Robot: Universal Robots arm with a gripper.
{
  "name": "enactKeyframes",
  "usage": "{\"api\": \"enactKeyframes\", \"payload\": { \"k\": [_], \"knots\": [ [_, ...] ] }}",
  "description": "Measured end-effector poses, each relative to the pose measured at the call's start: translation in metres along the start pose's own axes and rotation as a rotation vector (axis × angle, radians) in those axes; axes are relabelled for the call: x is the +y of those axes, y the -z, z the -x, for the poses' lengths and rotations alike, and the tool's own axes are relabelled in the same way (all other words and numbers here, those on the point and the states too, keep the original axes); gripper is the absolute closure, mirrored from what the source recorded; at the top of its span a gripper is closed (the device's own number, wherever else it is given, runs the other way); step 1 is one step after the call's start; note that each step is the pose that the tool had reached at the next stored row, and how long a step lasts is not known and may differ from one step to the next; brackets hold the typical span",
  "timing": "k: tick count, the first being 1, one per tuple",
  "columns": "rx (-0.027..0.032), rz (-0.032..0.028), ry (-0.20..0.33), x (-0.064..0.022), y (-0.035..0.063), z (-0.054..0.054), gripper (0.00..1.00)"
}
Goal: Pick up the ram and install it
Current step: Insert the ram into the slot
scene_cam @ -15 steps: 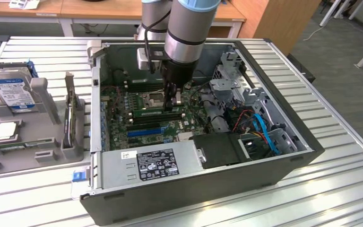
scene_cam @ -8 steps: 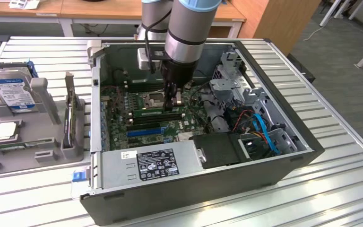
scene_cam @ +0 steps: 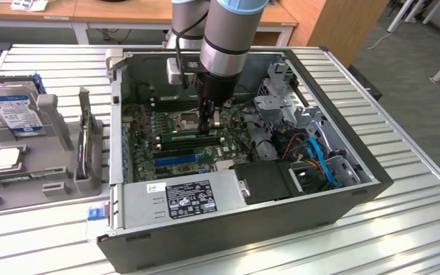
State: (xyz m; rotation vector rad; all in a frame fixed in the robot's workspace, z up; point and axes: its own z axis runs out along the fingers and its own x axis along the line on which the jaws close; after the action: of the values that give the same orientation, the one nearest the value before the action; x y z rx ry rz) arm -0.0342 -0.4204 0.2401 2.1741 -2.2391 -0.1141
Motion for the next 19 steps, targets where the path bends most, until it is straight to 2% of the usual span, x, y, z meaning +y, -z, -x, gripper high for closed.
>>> {"api": "enactKeyframes", "payload": {
  "k": [5, 6, 19],
  "knots": [
    [-0.0002, -0.0001, 0.0, 0.0, -0.0001, -0.0001, 0.88],
    [0.0005, 0.0003, 0.008, -0.0001, 0.0, -0.0032, 0.88],
    [0.0006, 0.0003, 0.008, -0.0002, -0.0019, -0.0033, 0.88]
  ]
}}
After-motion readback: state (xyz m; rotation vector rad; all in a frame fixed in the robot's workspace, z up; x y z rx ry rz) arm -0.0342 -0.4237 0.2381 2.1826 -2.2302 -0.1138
